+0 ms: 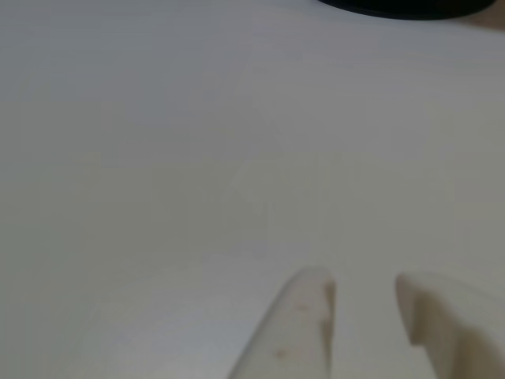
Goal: Pick up green cube and drop it in the blue box
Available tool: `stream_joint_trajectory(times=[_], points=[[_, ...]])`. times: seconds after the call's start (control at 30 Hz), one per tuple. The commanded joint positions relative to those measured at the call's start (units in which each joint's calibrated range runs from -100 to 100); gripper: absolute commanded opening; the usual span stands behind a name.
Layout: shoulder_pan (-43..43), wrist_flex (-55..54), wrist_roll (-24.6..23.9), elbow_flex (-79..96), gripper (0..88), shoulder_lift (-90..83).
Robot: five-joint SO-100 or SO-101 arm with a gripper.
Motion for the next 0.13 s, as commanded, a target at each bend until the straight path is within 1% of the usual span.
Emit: stream_joint_trajectory(times=[0.0,0.1], points=[[0.2,-0.94,-0.1,0.36,2.7,-1.34],[0.2,-0.94,-0.1,0.36,2.7,-1.34]])
